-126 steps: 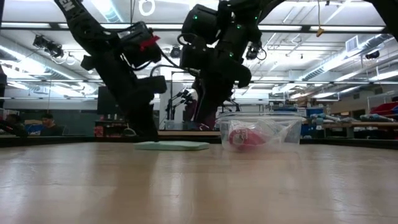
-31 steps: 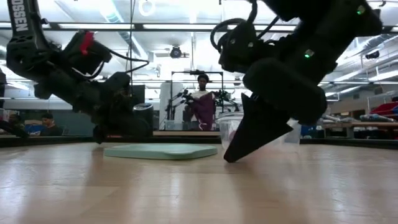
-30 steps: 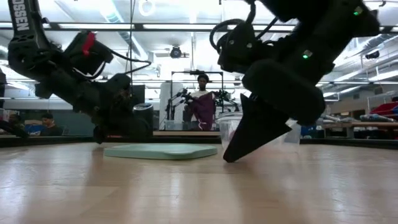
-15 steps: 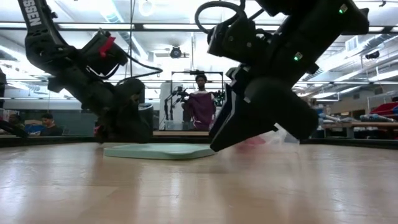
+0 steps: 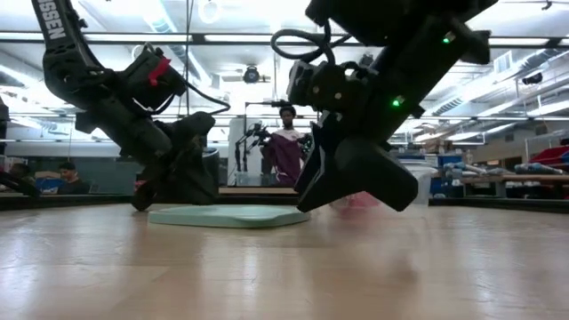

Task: Roll bandage
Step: Close the transparent tupperware

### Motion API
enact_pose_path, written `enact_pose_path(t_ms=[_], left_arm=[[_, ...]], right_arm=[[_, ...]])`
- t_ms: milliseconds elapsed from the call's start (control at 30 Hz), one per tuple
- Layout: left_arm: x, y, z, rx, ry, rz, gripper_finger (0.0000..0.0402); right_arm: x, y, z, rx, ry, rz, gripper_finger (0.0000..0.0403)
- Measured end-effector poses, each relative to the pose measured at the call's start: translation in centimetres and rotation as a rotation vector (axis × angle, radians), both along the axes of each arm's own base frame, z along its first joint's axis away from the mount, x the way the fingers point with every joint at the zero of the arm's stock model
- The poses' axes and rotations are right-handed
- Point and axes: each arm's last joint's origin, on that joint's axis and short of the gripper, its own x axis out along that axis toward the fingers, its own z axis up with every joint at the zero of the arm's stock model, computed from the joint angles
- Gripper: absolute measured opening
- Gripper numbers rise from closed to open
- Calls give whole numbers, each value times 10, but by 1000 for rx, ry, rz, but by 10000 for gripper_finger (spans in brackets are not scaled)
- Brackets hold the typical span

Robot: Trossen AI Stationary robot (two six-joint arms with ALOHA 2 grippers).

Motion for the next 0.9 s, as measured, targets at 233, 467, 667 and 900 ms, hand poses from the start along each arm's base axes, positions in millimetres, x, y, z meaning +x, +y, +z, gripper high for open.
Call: enact_pose_path(t_ms=[233,467,667,900], left_arm=[[12,-5,6,-65,67,-72,103],[22,-8,14,-100,61,-135,103],[23,-7,14,-80,59,-140,103],[23,-8,15,-74,52,-177,72]], right_arm=[[1,-5,-2,40,26,30,160],[2,-5,-1,45,34,66,160],[3,-4,-1,51,29,74,160],[3,-4,-1,65,31,85,160]])
